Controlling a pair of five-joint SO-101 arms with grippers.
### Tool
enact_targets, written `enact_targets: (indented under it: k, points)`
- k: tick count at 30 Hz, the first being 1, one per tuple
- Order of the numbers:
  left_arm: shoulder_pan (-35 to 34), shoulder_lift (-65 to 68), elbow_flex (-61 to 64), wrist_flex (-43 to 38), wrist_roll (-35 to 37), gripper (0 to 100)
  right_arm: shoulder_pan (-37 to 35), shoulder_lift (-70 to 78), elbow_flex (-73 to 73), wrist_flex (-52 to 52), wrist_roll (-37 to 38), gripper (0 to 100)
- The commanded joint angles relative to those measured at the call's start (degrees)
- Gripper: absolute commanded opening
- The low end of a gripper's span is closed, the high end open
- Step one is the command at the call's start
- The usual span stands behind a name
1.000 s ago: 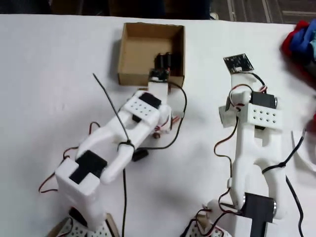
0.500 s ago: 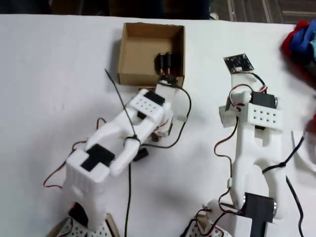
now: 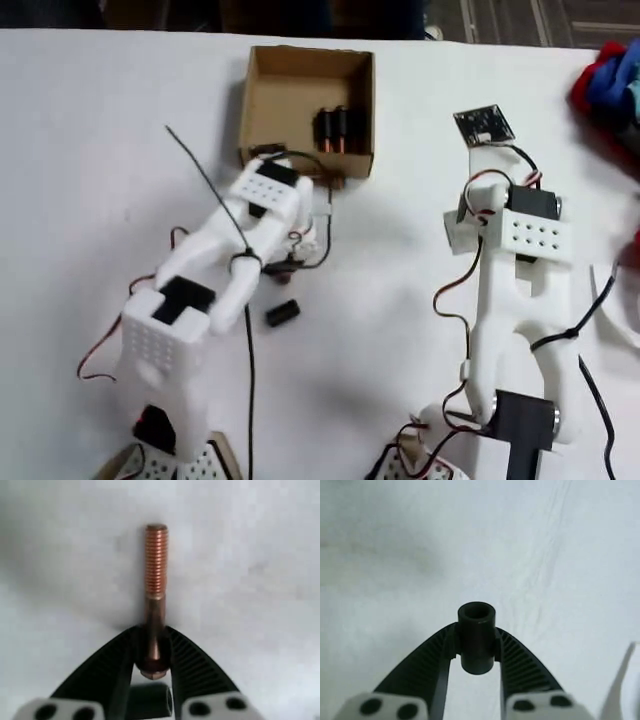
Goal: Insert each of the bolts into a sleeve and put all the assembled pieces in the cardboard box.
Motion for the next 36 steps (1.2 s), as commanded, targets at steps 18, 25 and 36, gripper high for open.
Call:
enact_targets:
  k: [18,25,36]
  points:
    - [-8.5,3.8,-20.3,16.7,18.8,3,0.4,-2.5,-0.2,-0.4,-0.4,2.0]
    - [-6.0,11.9,-20.5,15.2,-7.3,3,0.2,-2.3,-0.1,-0.4,-0.4,2.0]
    - [-7.1,17.5,-33.5,21.5,-50.2,3,0.2,-2.3,-0.1,-0.4,-0.4,2.0]
